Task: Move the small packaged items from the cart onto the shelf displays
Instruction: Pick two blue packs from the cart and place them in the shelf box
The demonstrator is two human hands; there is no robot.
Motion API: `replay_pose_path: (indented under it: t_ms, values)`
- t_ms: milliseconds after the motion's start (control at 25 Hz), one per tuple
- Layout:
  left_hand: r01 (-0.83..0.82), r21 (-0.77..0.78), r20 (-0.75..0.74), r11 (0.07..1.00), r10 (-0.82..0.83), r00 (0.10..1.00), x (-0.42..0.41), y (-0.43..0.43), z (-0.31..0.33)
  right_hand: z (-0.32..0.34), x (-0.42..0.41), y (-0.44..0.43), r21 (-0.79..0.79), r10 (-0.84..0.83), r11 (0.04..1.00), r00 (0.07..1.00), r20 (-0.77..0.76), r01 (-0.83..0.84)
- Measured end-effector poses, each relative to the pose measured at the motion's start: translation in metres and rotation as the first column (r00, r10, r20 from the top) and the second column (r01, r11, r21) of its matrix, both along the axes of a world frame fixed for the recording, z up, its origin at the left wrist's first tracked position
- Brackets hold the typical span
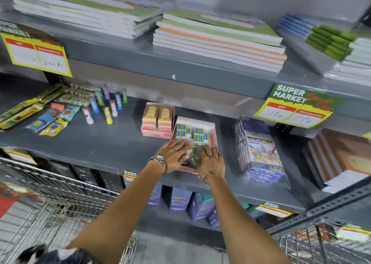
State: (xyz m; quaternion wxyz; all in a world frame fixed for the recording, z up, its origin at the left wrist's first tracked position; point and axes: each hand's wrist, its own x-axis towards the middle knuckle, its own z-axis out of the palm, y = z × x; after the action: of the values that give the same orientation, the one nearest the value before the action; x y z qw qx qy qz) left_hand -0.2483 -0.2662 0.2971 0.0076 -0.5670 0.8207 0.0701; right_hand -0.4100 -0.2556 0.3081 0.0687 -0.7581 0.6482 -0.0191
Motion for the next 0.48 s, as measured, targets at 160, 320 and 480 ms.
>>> replay_pose_path:
  t_ms: [160, 320, 480]
  values:
    - [-0.150, -0.065, -0.012, 0.986, 0.150, 0.989, -0.001, 0.012, -0.018, -0.017, -0.007, 0.010, -0.024, -0.060, 0.998, 0.996, 0.060, 0.061]
    - [-0.199, -0.069, -0.044, 0.978, 0.196, 0.980, -0.006, 0.012, -0.023, -0.025, -0.006, 0.010, -0.037, -0.096, 0.994, 0.988, 0.124, 0.101]
    - [-0.199, -0.051, -0.027, 0.979, 0.198, 0.980, -0.005, 0.014, -0.020, -0.022, -0.006, 0.012, -0.032, -0.110, 0.993, 0.986, 0.123, 0.115]
